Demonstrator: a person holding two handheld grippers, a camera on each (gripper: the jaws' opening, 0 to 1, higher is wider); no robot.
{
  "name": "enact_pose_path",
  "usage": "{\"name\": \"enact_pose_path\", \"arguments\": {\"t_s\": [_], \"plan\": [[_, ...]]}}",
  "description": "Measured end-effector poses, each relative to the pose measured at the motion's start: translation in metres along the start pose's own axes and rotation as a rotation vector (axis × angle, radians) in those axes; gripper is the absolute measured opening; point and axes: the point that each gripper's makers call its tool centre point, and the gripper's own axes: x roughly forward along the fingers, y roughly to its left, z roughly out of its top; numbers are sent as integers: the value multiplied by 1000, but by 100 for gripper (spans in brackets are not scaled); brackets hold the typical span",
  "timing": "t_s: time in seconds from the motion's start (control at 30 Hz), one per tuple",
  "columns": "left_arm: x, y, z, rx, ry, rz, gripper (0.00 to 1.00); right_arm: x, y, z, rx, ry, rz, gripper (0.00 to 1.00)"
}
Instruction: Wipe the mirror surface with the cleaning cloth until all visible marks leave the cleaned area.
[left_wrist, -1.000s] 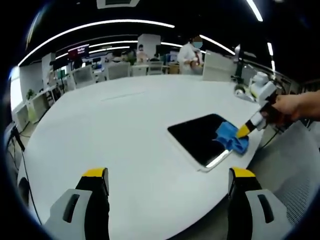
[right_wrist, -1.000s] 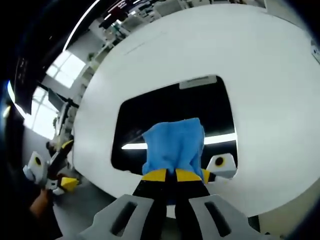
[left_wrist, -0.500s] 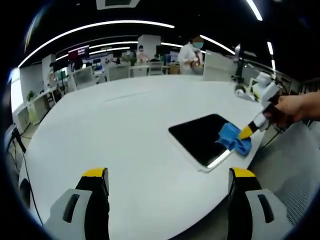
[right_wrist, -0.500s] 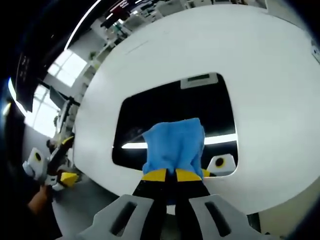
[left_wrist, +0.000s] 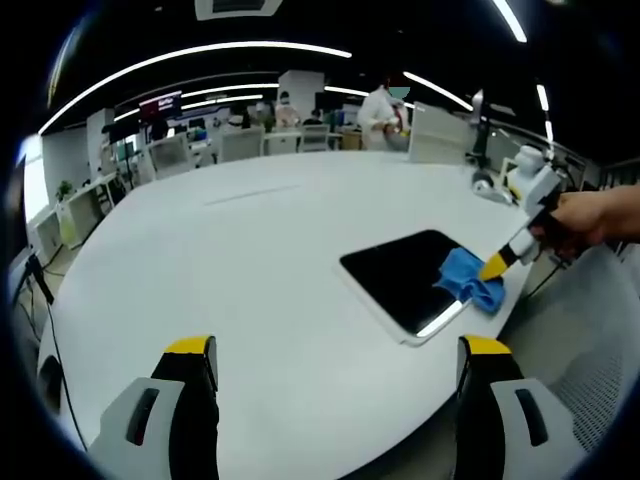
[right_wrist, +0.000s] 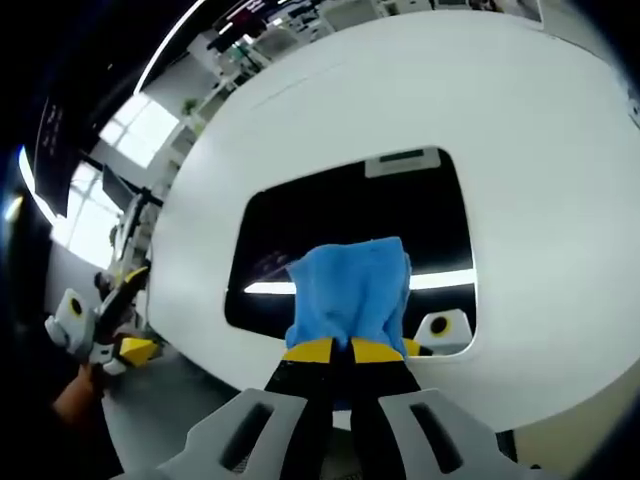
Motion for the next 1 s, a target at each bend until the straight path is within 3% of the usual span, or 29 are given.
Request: {"name": "enact_pose_path", "arguments": {"t_s": [0.63,1.0], "plan": [[0,1,-1,0,4,4,100,-6,-15,1,15,2,8,0],[-1,3,-2,-1,10,14,100,-17,-35,1,42,-5,3,0]]}}
